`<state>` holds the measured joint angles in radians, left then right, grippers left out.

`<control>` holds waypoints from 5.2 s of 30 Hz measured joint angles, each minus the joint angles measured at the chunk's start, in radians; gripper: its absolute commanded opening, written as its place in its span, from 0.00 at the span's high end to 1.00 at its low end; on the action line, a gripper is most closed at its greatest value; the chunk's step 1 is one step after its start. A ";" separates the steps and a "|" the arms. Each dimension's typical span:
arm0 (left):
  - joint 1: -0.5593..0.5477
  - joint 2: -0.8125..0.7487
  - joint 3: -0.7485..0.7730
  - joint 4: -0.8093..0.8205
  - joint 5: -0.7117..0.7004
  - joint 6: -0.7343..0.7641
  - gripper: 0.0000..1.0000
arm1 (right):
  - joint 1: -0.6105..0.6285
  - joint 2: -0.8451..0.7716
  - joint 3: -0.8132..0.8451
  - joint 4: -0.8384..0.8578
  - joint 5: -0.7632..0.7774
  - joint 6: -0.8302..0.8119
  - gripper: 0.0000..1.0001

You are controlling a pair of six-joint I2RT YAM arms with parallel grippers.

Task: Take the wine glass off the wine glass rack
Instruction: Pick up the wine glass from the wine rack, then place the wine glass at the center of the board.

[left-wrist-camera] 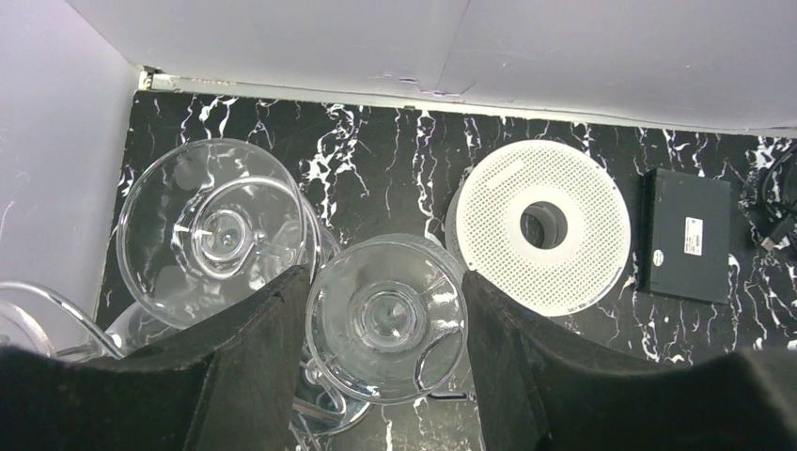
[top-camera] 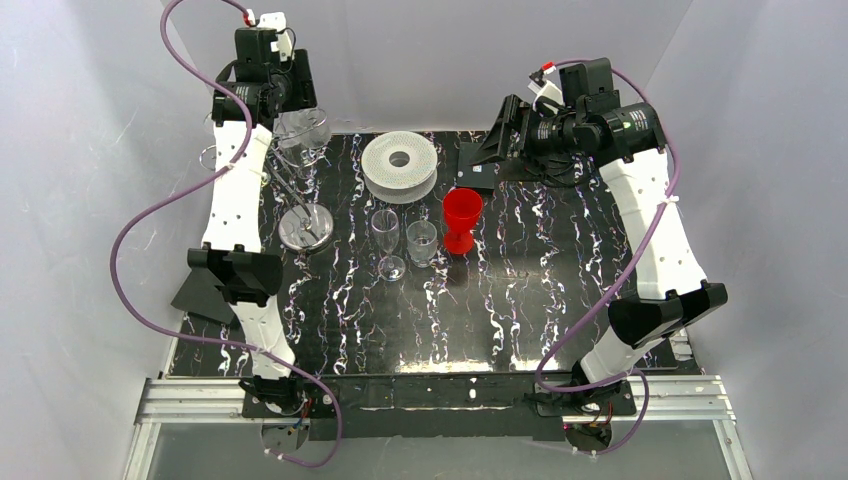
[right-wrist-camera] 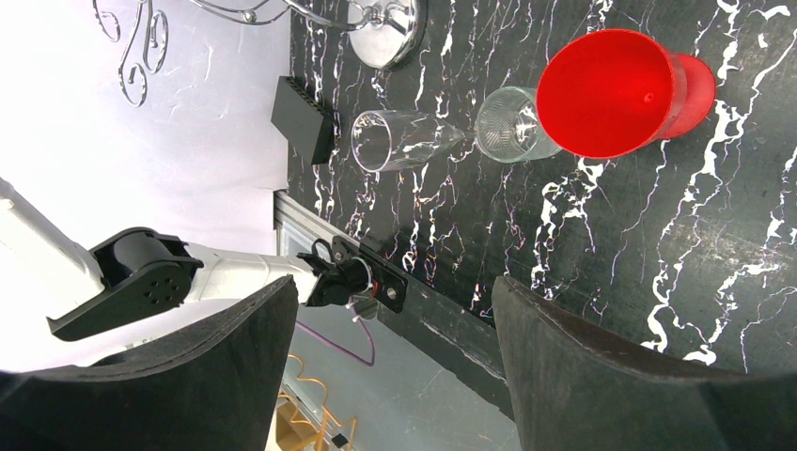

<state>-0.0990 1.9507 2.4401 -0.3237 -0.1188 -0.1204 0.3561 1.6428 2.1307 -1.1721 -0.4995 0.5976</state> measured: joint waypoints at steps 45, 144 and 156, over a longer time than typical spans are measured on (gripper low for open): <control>0.000 0.036 0.016 0.106 0.153 -0.107 0.92 | -0.008 0.000 0.000 0.000 0.002 0.000 0.17; -0.176 -0.211 -0.238 0.156 0.305 -0.505 1.00 | 0.058 0.166 -0.529 1.445 -0.183 0.988 0.20; -0.180 -0.253 -0.244 0.179 0.312 -0.544 1.00 | 0.081 0.210 -0.524 1.544 -0.161 1.076 0.22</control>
<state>-0.2790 1.6981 2.1963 -0.1448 0.1936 -0.6640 0.4370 1.8526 1.6066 0.3717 -0.6605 1.6737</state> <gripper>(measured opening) 0.556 0.785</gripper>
